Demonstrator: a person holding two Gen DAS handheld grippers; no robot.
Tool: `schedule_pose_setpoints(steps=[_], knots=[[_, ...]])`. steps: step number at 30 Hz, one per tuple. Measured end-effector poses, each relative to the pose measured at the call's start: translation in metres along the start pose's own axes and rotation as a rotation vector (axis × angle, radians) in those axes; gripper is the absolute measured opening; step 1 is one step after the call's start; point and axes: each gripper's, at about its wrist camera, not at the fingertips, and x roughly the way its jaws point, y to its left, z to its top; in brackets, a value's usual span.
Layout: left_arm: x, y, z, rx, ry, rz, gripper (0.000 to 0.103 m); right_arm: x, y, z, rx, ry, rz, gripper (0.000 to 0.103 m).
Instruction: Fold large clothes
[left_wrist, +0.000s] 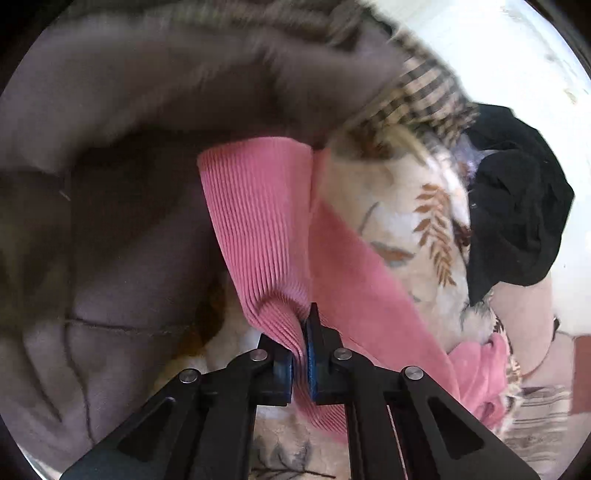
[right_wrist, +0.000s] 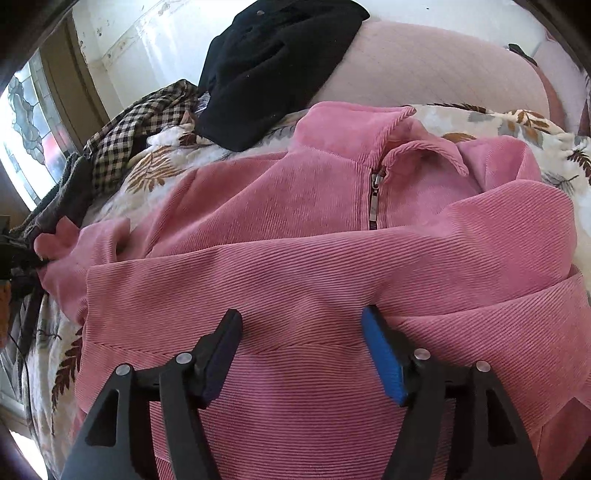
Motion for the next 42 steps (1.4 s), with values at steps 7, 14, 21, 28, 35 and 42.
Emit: schedule_pose_setpoints(steps=[7, 14, 21, 28, 35, 42], knots=[[-0.06, -0.059, -0.033, 0.219, -0.126, -0.059, 0.002, -0.002, -0.004, 0.001, 0.02, -0.005, 0.032, 0.073], [-0.11, -0.128, -0.093, 0.393, -0.18, -0.126, 0.002, -0.02, -0.015, 0.009, 0.094, 0.032, 0.075, 0.072], [-0.136, -0.18, -0.152, 0.524, -0.146, -0.202, 0.002, -0.063, -0.042, 0.005, 0.044, 0.025, -0.03, 0.072], [-0.107, -0.231, -0.191, 0.601, -0.057, -0.214, 0.002, -0.083, -0.089, -0.023, -0.032, 0.06, -0.25, 0.072], [-0.048, -0.273, -0.235, 0.68, 0.046, -0.129, 0.002, -0.076, -0.115, -0.048, 0.021, 0.046, -0.207, 0.076], [0.035, -0.292, -0.279, 0.747, 0.196, 0.026, 0.006, -0.073, -0.114, -0.049, 0.018, 0.04, -0.192, 0.081]])
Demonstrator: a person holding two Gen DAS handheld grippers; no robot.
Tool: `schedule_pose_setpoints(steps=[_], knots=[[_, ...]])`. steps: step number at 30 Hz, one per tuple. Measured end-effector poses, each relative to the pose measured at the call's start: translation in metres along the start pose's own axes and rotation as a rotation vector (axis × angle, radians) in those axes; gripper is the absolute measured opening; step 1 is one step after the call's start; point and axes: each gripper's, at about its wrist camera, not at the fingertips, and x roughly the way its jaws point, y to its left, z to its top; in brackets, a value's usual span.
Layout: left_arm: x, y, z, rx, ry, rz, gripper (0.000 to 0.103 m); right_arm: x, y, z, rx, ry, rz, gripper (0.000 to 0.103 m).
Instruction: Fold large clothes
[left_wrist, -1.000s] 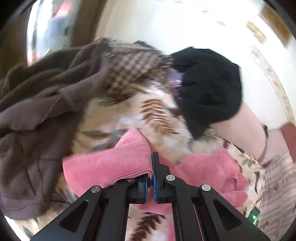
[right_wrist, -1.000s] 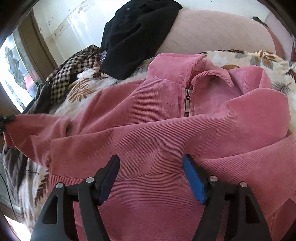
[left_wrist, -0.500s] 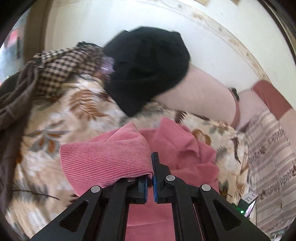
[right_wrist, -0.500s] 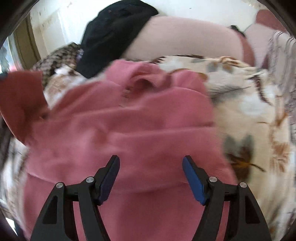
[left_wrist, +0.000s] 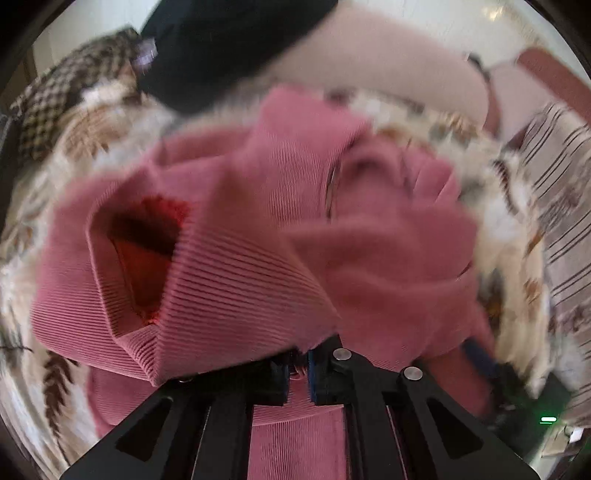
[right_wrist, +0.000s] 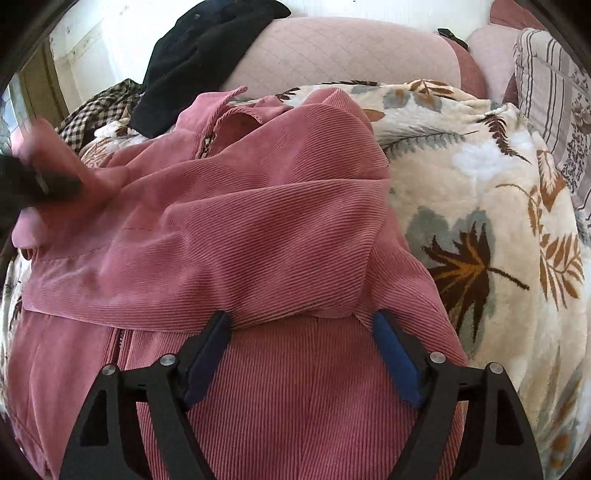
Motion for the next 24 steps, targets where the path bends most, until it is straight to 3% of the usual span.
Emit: schedule_pose_setpoints(steps=[4, 7, 9, 12, 15, 18, 22, 23, 24], knots=[[0.02, 0.005, 0.002, -0.011, 0.072, -0.016, 0.011, 0.0, 0.002, 0.0, -0.006, 0.002, -0.007, 0.082], [-0.004, 0.022, -0.004, -0.036, 0.092, -0.179, 0.027, -0.001, 0.003, 0.002, -0.005, 0.015, -0.005, 0.082], [-0.028, 0.043, -0.015, -0.066, 0.049, -0.269, 0.037, -0.007, 0.002, 0.008, 0.01, 0.02, 0.003, 0.08], [-0.052, 0.087, -0.031, -0.176, -0.057, -0.303, 0.049, -0.03, 0.013, 0.021, 0.021, -0.058, 0.095, 0.081], [-0.042, 0.128, -0.033, -0.321, -0.059, -0.294, 0.048, -0.048, 0.05, 0.032, -0.077, -0.126, 0.193, 0.082], [-0.017, 0.152, -0.032, -0.445, 0.001, -0.326, 0.043, -0.046, 0.101, 0.036, -0.23, -0.113, 0.246, 0.082], [-0.002, 0.159, -0.029, -0.494, 0.002, -0.348, 0.042, -0.027, 0.158, 0.027, -0.447, -0.108, 0.162, 0.081], [0.001, 0.157, -0.027, -0.497, 0.004, -0.356, 0.042, -0.024, 0.164, 0.027, -0.467, -0.116, 0.146, 0.078], [0.003, 0.156, -0.024, -0.5, 0.005, -0.36, 0.042, -0.022, 0.169, 0.029, -0.48, -0.129, 0.142, 0.065]])
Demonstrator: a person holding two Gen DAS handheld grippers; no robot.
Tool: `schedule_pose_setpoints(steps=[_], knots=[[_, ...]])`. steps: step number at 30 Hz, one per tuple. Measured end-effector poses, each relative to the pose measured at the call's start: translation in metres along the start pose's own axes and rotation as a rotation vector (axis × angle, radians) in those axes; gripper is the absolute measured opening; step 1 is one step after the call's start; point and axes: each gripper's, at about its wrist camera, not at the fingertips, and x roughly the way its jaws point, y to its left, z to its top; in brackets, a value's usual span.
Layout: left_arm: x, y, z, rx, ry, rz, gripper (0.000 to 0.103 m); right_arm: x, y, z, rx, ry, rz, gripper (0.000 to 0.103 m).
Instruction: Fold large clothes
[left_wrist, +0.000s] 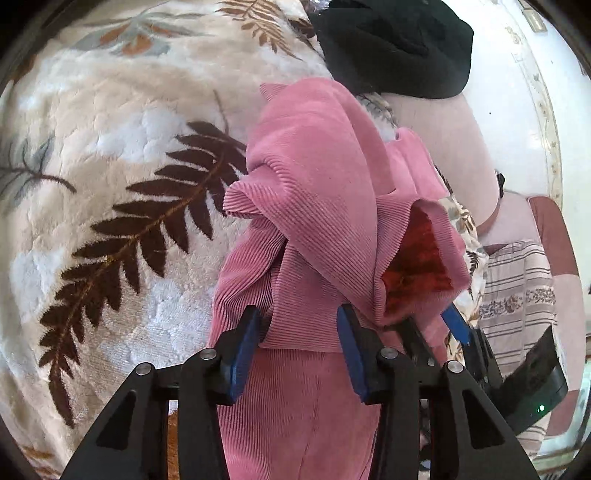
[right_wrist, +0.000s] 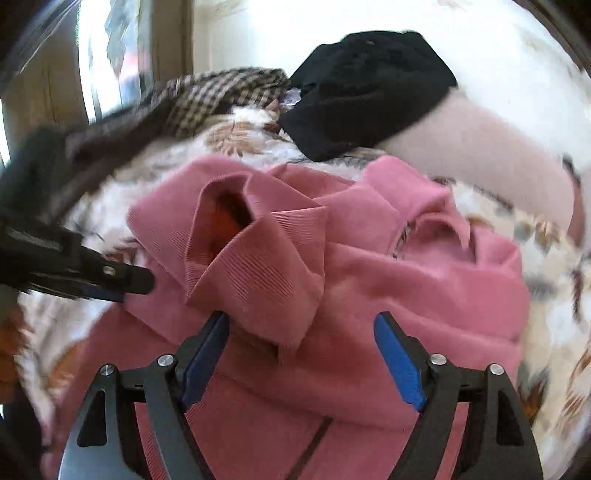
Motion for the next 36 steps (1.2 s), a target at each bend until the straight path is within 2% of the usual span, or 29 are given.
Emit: schedule_pose_setpoints(steps=[1, 2, 3, 5, 7, 9, 10, 14, 17, 20, 21, 23, 25, 26, 27, 28, 29, 31, 33, 34, 36], knots=[[0.002, -0.002, 0.002, 0.001, -0.002, -0.005, 0.042, 0.0, 0.0, 0.003, 0.009, -0.009, 0.018, 0.051], [0.003, -0.003, 0.002, 0.005, -0.005, -0.008, 0.042, 0.0, -0.005, 0.006, 0.05, -0.011, 0.078, 0.017], [0.005, -0.003, 0.002, 0.011, -0.011, -0.008, 0.042, -0.003, -0.017, 0.008, 0.13, -0.016, 0.145, 0.004], [0.01, -0.008, 0.002, 0.025, -0.021, -0.002, 0.042, -0.012, -0.044, 0.003, 0.276, -0.069, 0.196, 0.004], [0.008, -0.008, -0.004, 0.028, -0.023, 0.001, 0.042, -0.019, -0.073, -0.006, 0.409, -0.096, 0.199, 0.004], [0.015, -0.011, -0.006, 0.022, -0.02, 0.008, 0.042, -0.022, -0.118, -0.03, 0.616, -0.11, 0.241, 0.004], [0.016, -0.012, -0.007, 0.018, -0.019, 0.01, 0.042, -0.023, -0.13, -0.04, 0.674, -0.113, 0.253, 0.004], [0.022, -0.016, -0.01, 0.006, -0.02, 0.016, 0.042, -0.014, -0.185, -0.097, 0.921, -0.073, 0.228, 0.004], [0.017, -0.019, -0.013, -0.001, -0.025, 0.011, 0.042, -0.005, -0.201, -0.123, 1.029, -0.041, 0.297, 0.006], [0.005, -0.021, -0.015, -0.032, -0.051, -0.054, 0.045, -0.012, -0.203, -0.13, 1.061, -0.087, 0.327, 0.018], [0.005, -0.024, -0.015, -0.038, -0.059, -0.071, 0.051, -0.012, -0.205, -0.129, 1.075, -0.104, 0.342, 0.034], [0.008, -0.028, -0.013, -0.041, -0.075, -0.09, 0.058, -0.012, -0.207, -0.126, 1.099, -0.132, 0.359, 0.051], [0.007, -0.015, -0.017, -0.036, -0.082, -0.078, 0.06, -0.005, -0.21, -0.118, 1.094, -0.121, 0.342, 0.053], [0.016, -0.019, -0.013, -0.043, -0.077, -0.053, 0.06, 0.001, -0.211, -0.114, 1.085, -0.108, 0.337, 0.053], [0.021, -0.014, -0.014, -0.052, -0.073, -0.042, 0.049, 0.004, -0.21, -0.106, 1.057, -0.095, 0.339, 0.046], [0.026, -0.014, -0.011, -0.06, -0.076, -0.037, 0.036, 0.003, -0.209, -0.096, 1.009, -0.1, 0.349, 0.031], [0.029, -0.014, -0.008, -0.067, -0.075, -0.031, 0.008, -0.002, -0.21, -0.087, 0.977, -0.121, 0.362, 0.007], [0.033, -0.012, -0.004, -0.1, -0.064, -0.047, 0.006, -0.021, -0.218, -0.083, 0.987, -0.216, 0.372, 0.004], [0.034, -0.009, -0.005, -0.099, -0.071, -0.026, 0.005, -0.031, -0.226, -0.091, 1.025, -0.241, 0.34, 0.003], [0.034, -0.007, -0.008, -0.094, -0.078, -0.007, 0.005, -0.028, -0.228, -0.094, 1.035, -0.214, 0.306, 0.003], [0.029, 0.004, -0.013, -0.1, -0.072, 0.005, 0.005, -0.005, -0.234, -0.114, 1.044, -0.029, 0.162, 0.0]])
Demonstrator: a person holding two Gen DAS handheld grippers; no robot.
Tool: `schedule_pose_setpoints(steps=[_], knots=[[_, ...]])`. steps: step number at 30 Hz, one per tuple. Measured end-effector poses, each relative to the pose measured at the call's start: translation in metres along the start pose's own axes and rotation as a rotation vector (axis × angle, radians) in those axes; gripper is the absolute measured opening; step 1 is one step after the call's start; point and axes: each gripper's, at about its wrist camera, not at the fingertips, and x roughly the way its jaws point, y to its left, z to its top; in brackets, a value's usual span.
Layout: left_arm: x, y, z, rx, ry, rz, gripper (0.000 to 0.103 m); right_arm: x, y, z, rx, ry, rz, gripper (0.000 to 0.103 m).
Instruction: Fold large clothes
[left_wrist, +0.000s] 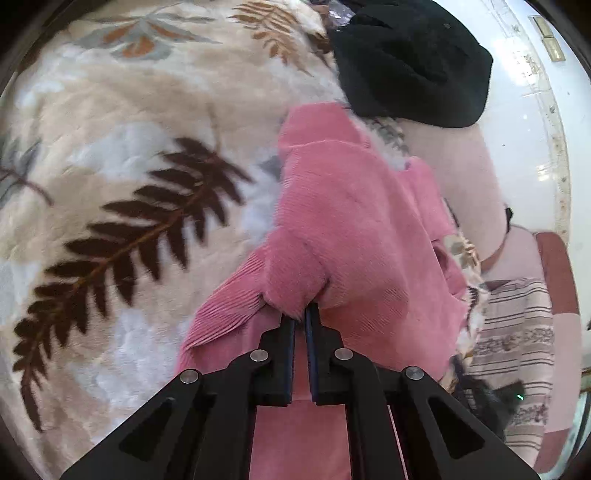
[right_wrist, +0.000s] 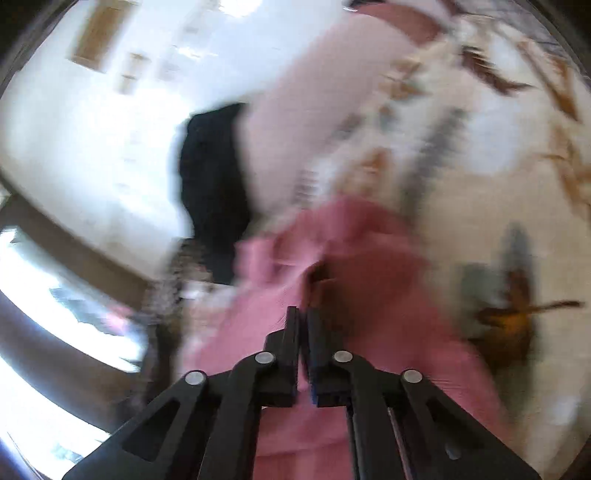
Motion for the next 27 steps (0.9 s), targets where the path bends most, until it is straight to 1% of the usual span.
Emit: schedule_pose_setpoints(steps=[1, 2, 3, 4, 5, 6, 7, 8, 10, 11, 12, 13, 14, 16, 17, 19, 20, 21, 22, 24, 26, 27], knots=[[-0.003, 0.007, -0.001, -0.013, 0.013, -0.009, 0.005, 0.009, -0.011, -0.003, 0.006, 0.056, -0.08, 0.0], [-0.004, 0.012, -0.002, -0.025, 0.022, -0.023, 0.004, 0.014, -0.023, -0.007, 0.03, 0.103, -0.074, 0.0], [-0.005, 0.017, -0.003, -0.031, 0.027, -0.032, 0.003, 0.004, -0.029, -0.008, 0.059, 0.075, -0.046, 0.0], [-0.005, 0.018, -0.003, -0.029, 0.028, -0.04, 0.003, -0.006, -0.027, -0.007, 0.055, 0.045, -0.072, 0.002], [-0.006, 0.019, -0.004, -0.026, 0.025, -0.05, 0.004, -0.019, -0.019, -0.005, 0.021, -0.002, -0.084, 0.006], [-0.006, 0.019, -0.004, -0.023, 0.023, -0.058, 0.004, -0.031, -0.005, -0.002, -0.036, -0.048, -0.069, 0.006], [-0.007, 0.017, -0.004, -0.015, 0.021, -0.064, 0.004, -0.038, 0.008, 0.0, -0.078, -0.068, -0.053, 0.006], [-0.007, 0.016, -0.005, -0.011, 0.019, -0.067, 0.004, -0.042, 0.03, 0.0, -0.143, -0.071, -0.017, 0.006], [-0.009, 0.015, -0.005, -0.006, 0.026, -0.095, 0.009, -0.035, 0.062, -0.001, -0.231, -0.029, 0.024, 0.009], [-0.008, 0.014, -0.004, -0.007, 0.031, -0.101, 0.02, -0.027, 0.081, -0.004, -0.274, -0.004, 0.037, 0.014], [-0.009, 0.016, -0.003, -0.016, 0.031, -0.102, 0.033, -0.019, 0.097, -0.011, -0.307, 0.025, 0.057, 0.022], [-0.011, 0.018, -0.001, -0.03, 0.024, -0.103, 0.037, -0.013, 0.105, -0.018, -0.322, 0.051, 0.082, 0.027], [-0.011, 0.021, 0.001, -0.046, 0.025, -0.113, 0.038, -0.003, 0.116, -0.03, -0.329, 0.096, 0.128, 0.035], [-0.008, 0.024, 0.005, -0.079, 0.033, -0.135, 0.038, 0.011, 0.127, -0.046, -0.327, 0.155, 0.18, 0.037], [-0.006, 0.027, 0.009, -0.101, 0.036, -0.146, 0.038, 0.019, 0.133, -0.056, -0.333, 0.181, 0.191, 0.037], [-0.001, 0.027, 0.015, -0.111, 0.033, -0.151, 0.038, 0.032, 0.142, -0.072, -0.362, 0.213, 0.178, 0.037], [0.002, 0.027, 0.018, -0.111, 0.033, -0.148, 0.028, 0.041, 0.145, -0.079, -0.372, 0.24, 0.16, 0.037], [0.003, 0.026, 0.02, -0.105, 0.036, -0.158, 0.003, 0.045, 0.147, -0.083, -0.364, 0.261, 0.157, 0.037], [0.003, 0.025, 0.021, -0.094, 0.039, -0.157, 0.003, 0.048, 0.147, -0.087, -0.347, 0.283, 0.168, 0.037], [-0.001, 0.022, 0.021, -0.057, 0.019, -0.137, 0.003, 0.054, 0.147, -0.101, -0.328, 0.335, 0.213, 0.037], [-0.005, 0.022, 0.019, -0.02, 0.012, -0.119, 0.003, 0.059, 0.153, -0.116, -0.343, 0.361, 0.223, 0.037], [-0.007, 0.023, 0.017, -0.016, 0.015, -0.122, 0.003, 0.06, 0.152, -0.119, -0.346, 0.369, 0.219, 0.037]])
